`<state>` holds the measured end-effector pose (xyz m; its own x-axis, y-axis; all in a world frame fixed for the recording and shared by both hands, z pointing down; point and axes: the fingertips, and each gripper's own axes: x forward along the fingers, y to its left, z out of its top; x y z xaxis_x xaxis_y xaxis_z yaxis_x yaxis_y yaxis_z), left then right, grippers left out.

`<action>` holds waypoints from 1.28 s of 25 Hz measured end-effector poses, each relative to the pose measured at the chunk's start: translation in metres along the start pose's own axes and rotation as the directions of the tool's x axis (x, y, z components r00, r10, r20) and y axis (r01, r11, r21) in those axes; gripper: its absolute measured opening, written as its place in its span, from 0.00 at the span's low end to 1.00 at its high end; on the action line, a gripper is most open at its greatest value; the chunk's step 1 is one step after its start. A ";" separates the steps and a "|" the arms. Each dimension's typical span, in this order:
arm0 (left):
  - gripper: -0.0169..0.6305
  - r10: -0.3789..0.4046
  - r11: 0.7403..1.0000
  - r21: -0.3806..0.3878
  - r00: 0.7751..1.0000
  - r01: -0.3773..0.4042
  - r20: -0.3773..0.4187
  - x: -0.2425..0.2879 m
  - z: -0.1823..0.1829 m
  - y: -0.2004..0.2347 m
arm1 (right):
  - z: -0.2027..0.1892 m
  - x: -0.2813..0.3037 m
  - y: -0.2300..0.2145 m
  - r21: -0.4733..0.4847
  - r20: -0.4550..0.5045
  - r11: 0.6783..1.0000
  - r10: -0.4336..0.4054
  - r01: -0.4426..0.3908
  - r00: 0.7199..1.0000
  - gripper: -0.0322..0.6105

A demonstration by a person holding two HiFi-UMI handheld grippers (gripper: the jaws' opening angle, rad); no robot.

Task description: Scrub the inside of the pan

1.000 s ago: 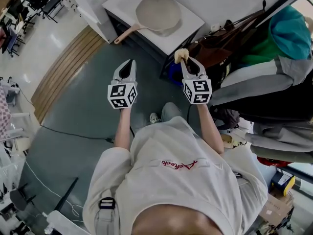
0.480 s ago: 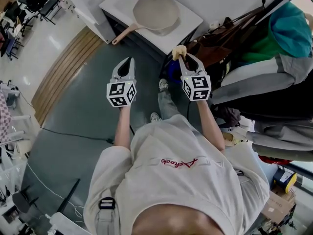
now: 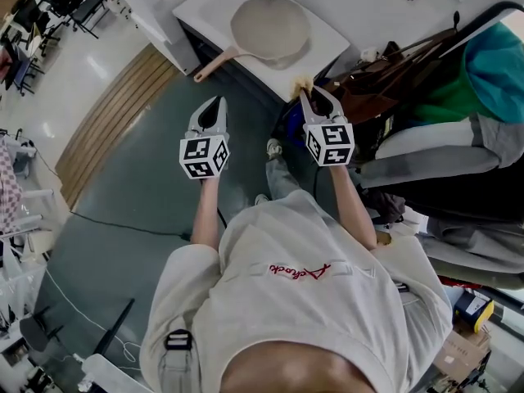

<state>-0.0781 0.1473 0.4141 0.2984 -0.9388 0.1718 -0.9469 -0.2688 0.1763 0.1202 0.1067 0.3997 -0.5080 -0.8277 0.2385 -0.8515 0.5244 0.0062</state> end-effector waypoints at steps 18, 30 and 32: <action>0.03 0.042 0.999 0.005 0.999 -0.042 -0.031 0.105 0.030 0.044 | 0.046 0.124 -0.042 0.043 0.039 0.998 0.050 -0.051 0.998 0.16; 0.03 0.074 0.997 0.016 0.997 -0.073 -0.032 0.181 0.055 0.068 | 0.074 0.201 -0.079 0.057 0.060 0.994 0.093 -0.096 0.994 0.16; 0.03 0.078 0.997 0.014 0.997 -0.078 -0.030 0.194 0.059 0.071 | 0.080 0.212 -0.086 0.057 0.064 0.993 0.098 -0.101 0.993 0.16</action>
<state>-0.0947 -0.0670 0.4026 0.2272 -0.9500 0.2140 -0.9688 -0.1982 0.1488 0.0755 -0.1301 0.3723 -0.5960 -0.7837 0.1752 -0.8017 0.5933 -0.0731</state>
